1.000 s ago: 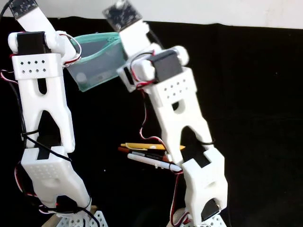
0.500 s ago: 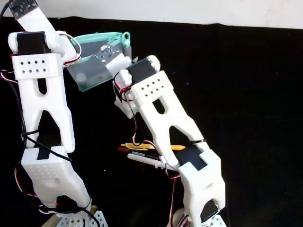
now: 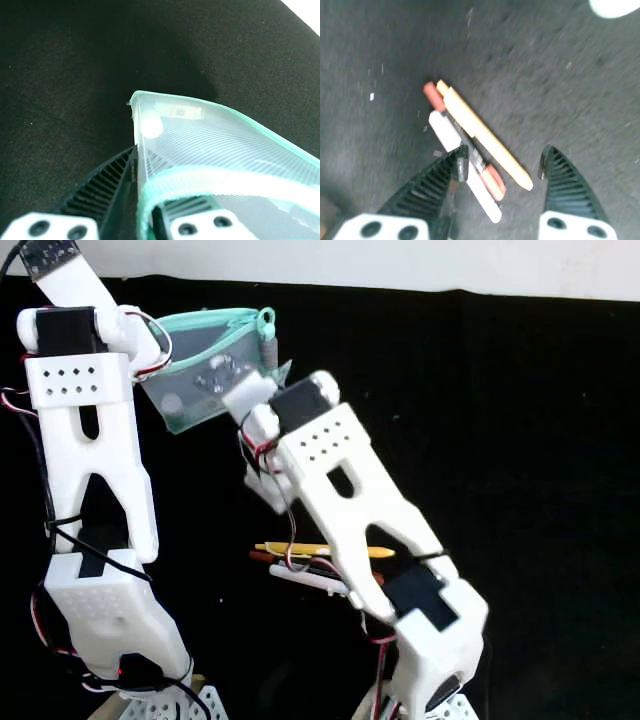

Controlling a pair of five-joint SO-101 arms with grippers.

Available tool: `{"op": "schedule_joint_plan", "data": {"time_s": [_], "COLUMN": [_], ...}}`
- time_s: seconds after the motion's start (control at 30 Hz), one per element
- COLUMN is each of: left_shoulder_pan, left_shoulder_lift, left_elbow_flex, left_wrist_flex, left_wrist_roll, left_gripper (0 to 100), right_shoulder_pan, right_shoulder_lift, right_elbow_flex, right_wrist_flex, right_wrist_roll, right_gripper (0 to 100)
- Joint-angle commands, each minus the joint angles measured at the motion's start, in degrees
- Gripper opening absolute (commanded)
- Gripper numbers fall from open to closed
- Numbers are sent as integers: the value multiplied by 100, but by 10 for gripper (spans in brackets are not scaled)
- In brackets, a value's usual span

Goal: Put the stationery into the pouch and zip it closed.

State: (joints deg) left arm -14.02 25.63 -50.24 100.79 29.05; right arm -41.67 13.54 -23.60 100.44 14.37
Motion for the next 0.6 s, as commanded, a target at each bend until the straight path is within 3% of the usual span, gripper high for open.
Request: {"op": "schedule_joint_plan", "data": {"time_s": [0.0,0.43,0.57], "left_shoulder_pan": [-66,-66,-66], "left_shoulder_lift": [119,119,119], "left_elbow_flex": [-22,-13,-13], "left_wrist_flex": [-79,-79,-79], "left_wrist_roll": [-26,-26,-26], "left_gripper": [7,7,7], "right_shoulder_pan": [-101,-127,-127], "right_shoulder_lift": [-505,-497,-532], "right_elbow_flex": [497,2448,2747], "right_wrist_flex": [-189,-1103,-1086], "right_wrist_roll": [62,70,695], "right_gripper": [231,231,231]}}
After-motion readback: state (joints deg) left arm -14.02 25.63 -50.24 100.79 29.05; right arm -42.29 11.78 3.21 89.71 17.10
